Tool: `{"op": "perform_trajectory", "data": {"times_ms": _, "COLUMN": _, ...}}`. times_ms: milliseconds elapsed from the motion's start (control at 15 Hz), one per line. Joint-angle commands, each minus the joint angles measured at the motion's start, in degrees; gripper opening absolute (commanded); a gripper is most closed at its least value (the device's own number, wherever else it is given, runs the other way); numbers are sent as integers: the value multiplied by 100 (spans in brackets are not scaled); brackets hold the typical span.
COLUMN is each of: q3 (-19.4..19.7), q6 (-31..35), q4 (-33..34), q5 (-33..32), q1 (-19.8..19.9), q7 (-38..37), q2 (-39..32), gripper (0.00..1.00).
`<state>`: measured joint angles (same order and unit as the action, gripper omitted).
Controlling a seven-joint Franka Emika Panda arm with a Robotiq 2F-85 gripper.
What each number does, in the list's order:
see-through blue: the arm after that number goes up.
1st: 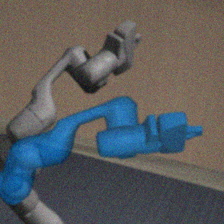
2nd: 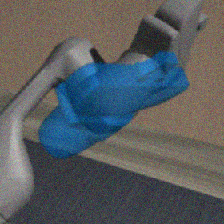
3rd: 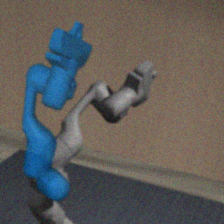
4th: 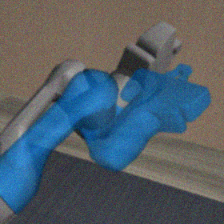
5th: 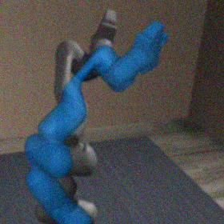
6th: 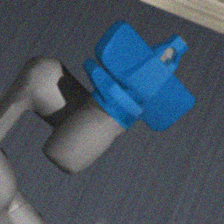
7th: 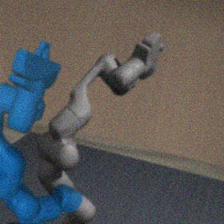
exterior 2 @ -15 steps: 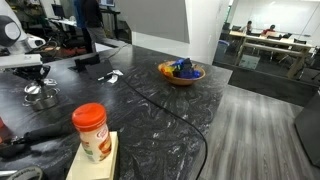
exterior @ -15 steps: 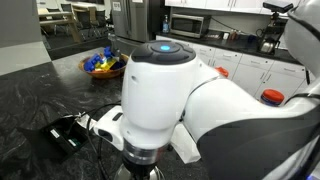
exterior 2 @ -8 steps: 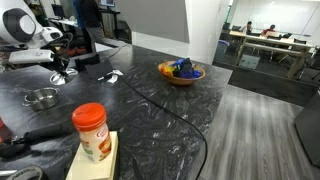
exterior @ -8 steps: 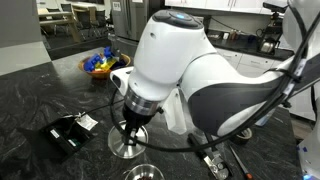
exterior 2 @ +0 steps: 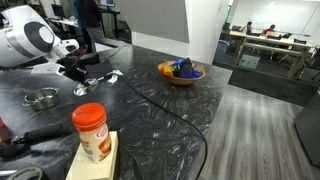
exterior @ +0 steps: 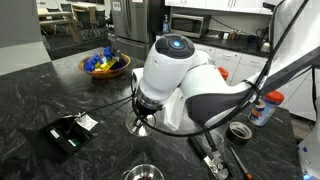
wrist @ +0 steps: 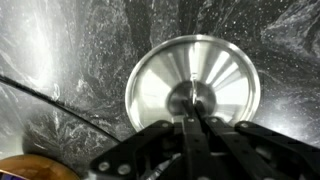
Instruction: Take the lid off of the silver pot and put it on the table
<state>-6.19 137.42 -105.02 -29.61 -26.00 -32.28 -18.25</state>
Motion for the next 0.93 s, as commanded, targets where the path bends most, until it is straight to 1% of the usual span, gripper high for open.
{"op": "perform_trajectory", "data": {"times_ms": 0, "q3": 5, "q6": -89, "q4": -359, "q5": -55, "q1": -25, "q7": -414, "q2": 138, "gripper": 1}}
{"op": "perform_trajectory", "data": {"times_ms": 333, "q3": -82, "q6": -114, "q4": -675, "q5": 161, "q1": 52, "q7": -555, "q2": 176, "gripper": 2}}
{"op": "perform_trajectory", "data": {"times_ms": 400, "q3": -94, "q6": -104, "q4": -700, "q5": 208, "q1": 63, "q7": -543, "q2": 179, "gripper": 13}}
{"op": "perform_trajectory", "data": {"times_ms": 533, "q3": -111, "q6": -83, "q4": -731, "q5": 306, "q1": 69, "q7": -524, "q2": 181, "gripper": 32}}
{"op": "perform_trajectory", "data": {"times_ms": 600, "q3": -120, "q6": -88, "q4": -744, "q5": 348, "q1": 67, "q7": -517, "q2": 183, "gripper": 43}}
{"op": "perform_trajectory", "data": {"times_ms": 867, "q3": -159, "q6": -92, "q4": -845, "q5": 474, "q1": 49, "q7": -533, "q2": 254, "gripper": 71}}
